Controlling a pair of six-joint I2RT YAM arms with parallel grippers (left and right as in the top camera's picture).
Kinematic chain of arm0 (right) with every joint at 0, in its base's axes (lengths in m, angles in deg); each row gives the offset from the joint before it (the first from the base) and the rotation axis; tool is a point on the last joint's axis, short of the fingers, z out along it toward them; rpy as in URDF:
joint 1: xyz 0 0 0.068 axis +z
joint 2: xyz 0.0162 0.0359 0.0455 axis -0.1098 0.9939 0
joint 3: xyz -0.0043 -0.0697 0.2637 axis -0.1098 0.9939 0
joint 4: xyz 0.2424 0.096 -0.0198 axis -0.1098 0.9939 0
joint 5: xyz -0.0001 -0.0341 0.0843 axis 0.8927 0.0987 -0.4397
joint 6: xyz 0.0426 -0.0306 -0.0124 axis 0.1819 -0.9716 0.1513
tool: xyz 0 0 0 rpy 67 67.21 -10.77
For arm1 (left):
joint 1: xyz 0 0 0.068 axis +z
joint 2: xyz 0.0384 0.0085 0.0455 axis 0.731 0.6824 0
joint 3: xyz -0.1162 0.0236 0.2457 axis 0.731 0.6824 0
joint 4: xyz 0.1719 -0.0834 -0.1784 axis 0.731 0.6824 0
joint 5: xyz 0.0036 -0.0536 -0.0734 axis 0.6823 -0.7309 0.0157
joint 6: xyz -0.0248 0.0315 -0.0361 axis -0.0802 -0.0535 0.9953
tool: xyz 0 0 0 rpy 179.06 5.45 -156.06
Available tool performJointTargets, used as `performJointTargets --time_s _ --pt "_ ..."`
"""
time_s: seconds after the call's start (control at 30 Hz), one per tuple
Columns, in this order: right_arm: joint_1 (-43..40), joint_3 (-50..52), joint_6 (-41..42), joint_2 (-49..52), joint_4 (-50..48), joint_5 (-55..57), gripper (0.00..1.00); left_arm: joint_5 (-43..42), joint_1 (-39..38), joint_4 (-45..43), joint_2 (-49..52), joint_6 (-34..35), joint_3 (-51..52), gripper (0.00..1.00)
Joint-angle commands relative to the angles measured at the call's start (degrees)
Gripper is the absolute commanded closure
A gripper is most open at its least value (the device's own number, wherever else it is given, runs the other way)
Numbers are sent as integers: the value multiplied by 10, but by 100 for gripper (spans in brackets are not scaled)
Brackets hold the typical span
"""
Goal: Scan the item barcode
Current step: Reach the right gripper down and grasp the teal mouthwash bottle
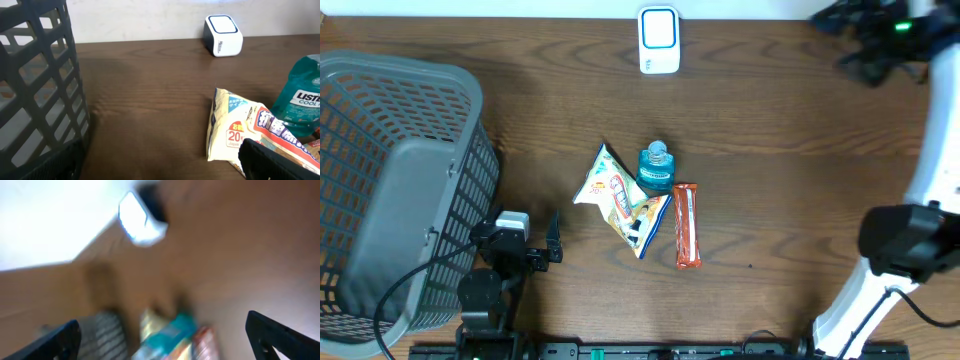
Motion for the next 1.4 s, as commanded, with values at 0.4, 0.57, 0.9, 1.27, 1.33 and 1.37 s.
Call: performJointTargets --time_s 0.4,0.57,0.9,1.27,1.33,1.37 --pt "303 4 560 22 59 153 1 1 1 7 -2 2 16 2" --pt "367 4 640 28 60 187 2 1 1 7 -2 2 16 2" --pt "424 5 721 57 106 256 6 1 1 7 -2 2 16 2" --pt "437 5 746 146 110 285 10 1 1 7 -2 2 16 2" --pt "441 5 746 160 110 283 14 1 1 7 -2 2 16 2" --pt "443 5 744 167 110 283 20 1 1 7 -2 2 16 2"
